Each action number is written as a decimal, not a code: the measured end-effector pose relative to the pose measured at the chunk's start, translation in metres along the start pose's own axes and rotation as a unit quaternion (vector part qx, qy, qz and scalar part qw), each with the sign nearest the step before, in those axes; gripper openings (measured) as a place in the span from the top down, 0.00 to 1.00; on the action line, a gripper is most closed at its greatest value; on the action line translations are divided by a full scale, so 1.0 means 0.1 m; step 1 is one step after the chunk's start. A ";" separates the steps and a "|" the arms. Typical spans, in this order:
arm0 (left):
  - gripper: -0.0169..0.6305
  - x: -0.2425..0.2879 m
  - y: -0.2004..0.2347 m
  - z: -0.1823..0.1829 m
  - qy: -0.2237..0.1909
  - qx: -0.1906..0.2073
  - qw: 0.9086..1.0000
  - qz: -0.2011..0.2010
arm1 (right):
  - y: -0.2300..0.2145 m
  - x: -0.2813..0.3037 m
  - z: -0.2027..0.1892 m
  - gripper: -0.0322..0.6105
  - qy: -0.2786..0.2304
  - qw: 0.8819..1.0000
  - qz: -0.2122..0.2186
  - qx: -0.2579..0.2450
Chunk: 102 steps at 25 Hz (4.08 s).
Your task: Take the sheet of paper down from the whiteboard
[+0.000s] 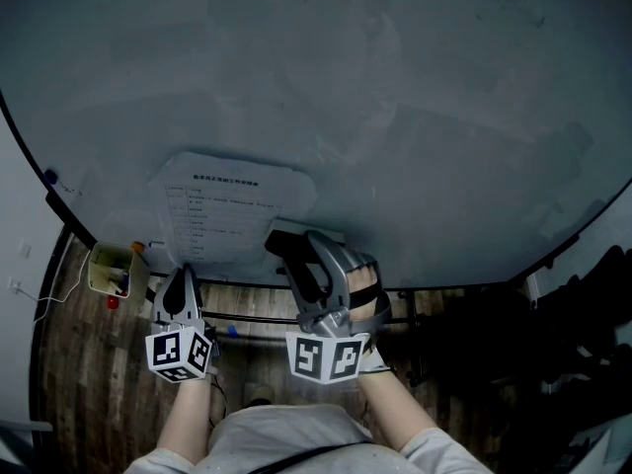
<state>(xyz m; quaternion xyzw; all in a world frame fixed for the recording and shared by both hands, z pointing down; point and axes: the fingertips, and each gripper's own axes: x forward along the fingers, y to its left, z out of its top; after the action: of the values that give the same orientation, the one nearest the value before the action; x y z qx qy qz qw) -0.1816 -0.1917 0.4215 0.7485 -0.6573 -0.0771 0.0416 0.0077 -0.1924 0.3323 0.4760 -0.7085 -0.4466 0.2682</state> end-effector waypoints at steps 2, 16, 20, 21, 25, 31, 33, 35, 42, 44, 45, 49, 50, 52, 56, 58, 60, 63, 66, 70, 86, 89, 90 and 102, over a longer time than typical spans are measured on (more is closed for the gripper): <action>0.95 -0.01 0.02 0.00 -0.001 -0.003 1.000 0.003 | 0.00 0.00 0.00 0.56 0.000 1.000 0.000 0.000; 0.95 -0.06 0.09 -0.04 -0.001 -0.017 1.000 0.019 | 0.01 0.00 0.00 0.56 -0.003 1.000 0.001 -0.001; 0.95 -0.07 0.11 -0.05 0.001 -0.021 1.000 0.023 | 0.01 0.00 0.00 0.56 -0.003 1.000 0.002 -0.001; 0.95 -0.07 0.11 -0.06 0.001 -0.022 0.999 0.025 | 0.00 0.00 0.00 0.56 -0.003 1.000 0.002 -0.001; 0.95 -0.09 0.12 -0.06 0.001 -0.022 0.999 0.028 | 0.00 0.00 0.00 0.56 -0.004 1.000 0.003 -0.002; 0.95 -0.11 0.13 -0.05 -0.002 -0.016 0.999 0.031 | 0.00 0.00 0.00 0.56 -0.005 1.000 0.003 -0.002; 0.95 -0.11 0.14 -0.04 -0.002 -0.014 0.999 0.032 | 0.00 0.00 0.00 0.56 -0.005 1.000 0.003 -0.002; 0.95 -0.11 0.14 -0.04 -0.003 -0.013 0.999 0.032 | 0.00 0.00 0.00 0.56 -0.004 1.000 0.003 -0.001; 0.95 -0.13 0.22 -0.02 -0.008 -0.009 0.999 0.040 | 0.01 -0.01 0.00 0.56 -0.004 1.000 0.003 -0.001; 0.95 -0.13 0.22 -0.02 -0.008 -0.005 0.999 0.039 | 0.01 0.00 0.00 0.56 -0.003 1.000 0.002 -0.001; 0.95 -0.12 0.22 -0.02 -0.009 -0.004 0.999 0.039 | 0.01 0.00 0.00 0.56 -0.002 1.000 0.002 -0.001; 0.95 -0.13 0.23 -0.02 -0.009 -0.007 0.999 0.043 | 0.01 0.00 0.00 0.56 -0.002 1.000 0.002 -0.002; 0.95 -0.14 0.24 -0.02 -0.009 -0.009 0.999 0.044 | 0.01 -0.01 0.00 0.56 -0.002 1.000 0.002 -0.002; 0.95 -0.14 0.25 -0.03 -0.009 -0.011 0.999 0.044 | 0.01 0.00 0.00 0.56 -0.002 1.000 0.002 -0.001; 0.95 -0.14 0.25 -0.02 -0.010 -0.009 0.999 0.042 | 0.01 0.00 0.00 0.56 -0.001 1.000 0.001 -0.003; 0.95 -0.13 0.25 -0.03 -0.010 -0.012 0.999 0.043 | 0.01 0.00 0.00 0.56 -0.001 1.000 0.001 -0.003; 0.95 -0.14 0.26 -0.03 -0.009 -0.013 0.999 0.043 | 0.01 0.00 0.00 0.56 -0.001 1.000 0.002 -0.004; 0.95 -0.15 0.27 -0.03 -0.008 -0.009 0.999 0.043 | 0.00 0.00 0.00 0.56 0.000 1.000 0.002 -0.004; 0.95 -0.15 0.30 -0.03 -0.008 -0.009 0.999 0.048 | 0.00 0.00 0.00 0.56 0.001 1.000 0.001 -0.005; 0.95 -0.16 0.31 -0.03 -0.008 -0.007 0.999 0.050 | 0.01 0.00 0.00 0.56 0.001 1.000 0.001 -0.005; 0.95 -0.19 0.34 -0.04 -0.003 0.000 0.999 0.050 | 0.00 0.00 0.00 0.56 0.005 1.000 -0.002 -0.005; 0.95 -0.22 0.41 -0.05 -0.001 -0.013 0.998 0.065 | 0.00 0.00 0.01 0.56 0.006 1.000 -0.001 -0.006; 0.95 -0.23 0.45 -0.07 0.001 -0.019 0.997 0.072 | 0.00 0.00 0.01 0.56 0.006 1.000 -0.001 -0.005; 0.95 -0.33 0.58 -0.10 0.006 -0.029 0.996 0.085 | 0.00 0.00 0.00 0.56 0.010 1.000 -0.003 -0.004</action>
<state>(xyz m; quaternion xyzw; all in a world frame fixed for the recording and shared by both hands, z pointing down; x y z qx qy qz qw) -0.2401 -0.1669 0.4431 0.6891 -0.7156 -0.0877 0.0733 0.0070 -0.1927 0.3325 0.4812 -0.7026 -0.4457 0.2760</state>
